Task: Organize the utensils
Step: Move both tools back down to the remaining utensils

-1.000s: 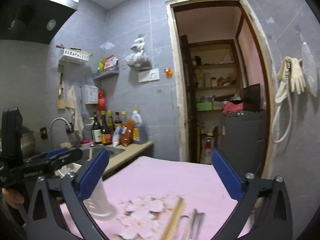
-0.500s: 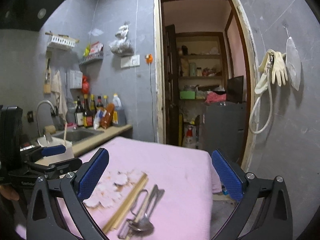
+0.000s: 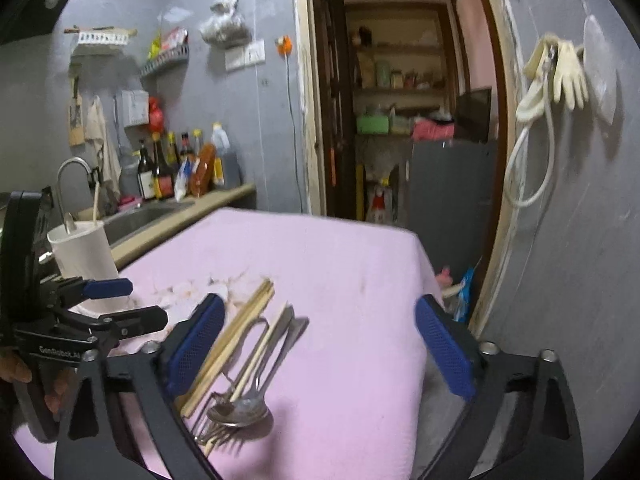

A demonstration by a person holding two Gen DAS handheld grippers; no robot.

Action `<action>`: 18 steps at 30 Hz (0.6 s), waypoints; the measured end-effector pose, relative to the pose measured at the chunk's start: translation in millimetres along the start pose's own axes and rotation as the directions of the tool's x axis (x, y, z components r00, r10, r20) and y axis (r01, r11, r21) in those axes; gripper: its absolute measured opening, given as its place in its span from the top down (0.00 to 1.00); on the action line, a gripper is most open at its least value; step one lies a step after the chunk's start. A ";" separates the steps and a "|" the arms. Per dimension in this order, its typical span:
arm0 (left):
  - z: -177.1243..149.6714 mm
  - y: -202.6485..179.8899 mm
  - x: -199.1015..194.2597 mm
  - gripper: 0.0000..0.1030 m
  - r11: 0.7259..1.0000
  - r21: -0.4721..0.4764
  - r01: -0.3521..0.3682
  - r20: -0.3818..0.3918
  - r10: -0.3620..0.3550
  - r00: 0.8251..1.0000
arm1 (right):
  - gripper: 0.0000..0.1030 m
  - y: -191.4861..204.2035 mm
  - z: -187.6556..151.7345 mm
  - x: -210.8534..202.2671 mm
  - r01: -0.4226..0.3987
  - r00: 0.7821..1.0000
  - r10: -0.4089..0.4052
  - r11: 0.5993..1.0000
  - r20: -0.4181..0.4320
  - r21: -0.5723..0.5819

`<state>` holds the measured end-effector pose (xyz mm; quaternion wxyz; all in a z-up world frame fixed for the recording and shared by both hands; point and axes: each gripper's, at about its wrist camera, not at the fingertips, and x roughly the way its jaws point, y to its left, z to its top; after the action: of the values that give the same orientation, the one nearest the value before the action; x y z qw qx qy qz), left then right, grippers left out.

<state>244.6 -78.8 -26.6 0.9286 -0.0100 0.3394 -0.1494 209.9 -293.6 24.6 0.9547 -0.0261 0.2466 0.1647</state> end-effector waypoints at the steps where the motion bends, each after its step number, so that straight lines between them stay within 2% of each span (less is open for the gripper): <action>1: -0.4 1.0 2.8 0.08 1.000 -0.001 0.002 -0.011 -0.002 1.000 | 0.22 -1.6 -0.7 4.5 -0.007 1.000 0.007 1.000 -0.024 0.006; 4: 0.2 3.4 13.7 0.09 1.000 -0.013 0.020 -0.056 -0.021 0.998 | 0.26 -2.8 -4.0 17.5 -0.032 0.994 0.032 0.999 -0.104 0.009; 7: 2.1 5.4 27.7 0.18 0.998 -0.029 0.051 -0.108 -0.054 0.993 | 0.39 -3.1 -7.5 28.9 -0.049 0.983 0.051 0.999 -0.178 0.017; 9: 3.2 5.8 36.5 0.32 0.998 -0.030 0.061 -0.138 -0.065 0.988 | 0.49 -2.7 -9.7 35.0 -0.055 0.976 0.059 0.998 -0.209 0.023; 13: 3.7 8.6 50.7 0.45 0.996 -0.029 0.080 -0.189 -0.084 0.978 | 0.57 -3.7 -12.2 45.1 -0.074 0.962 0.078 0.997 -0.261 0.027; 15: 5.3 10.5 56.6 0.55 0.994 -0.040 0.098 -0.210 -0.104 0.972 | 0.63 -4.1 -14.0 48.5 -0.090 0.954 0.096 0.995 -0.283 0.033; 18: 6.4 13.5 67.2 0.69 0.991 -0.058 0.118 -0.239 -0.129 0.962 | 0.67 -4.0 -14.5 54.0 -0.094 0.948 0.097 0.995 -0.302 0.024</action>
<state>301.0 -85.6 -65.5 0.8686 -0.0328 0.4521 -0.1999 249.0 -282.9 -14.1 0.8966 -0.0344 0.3917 0.2036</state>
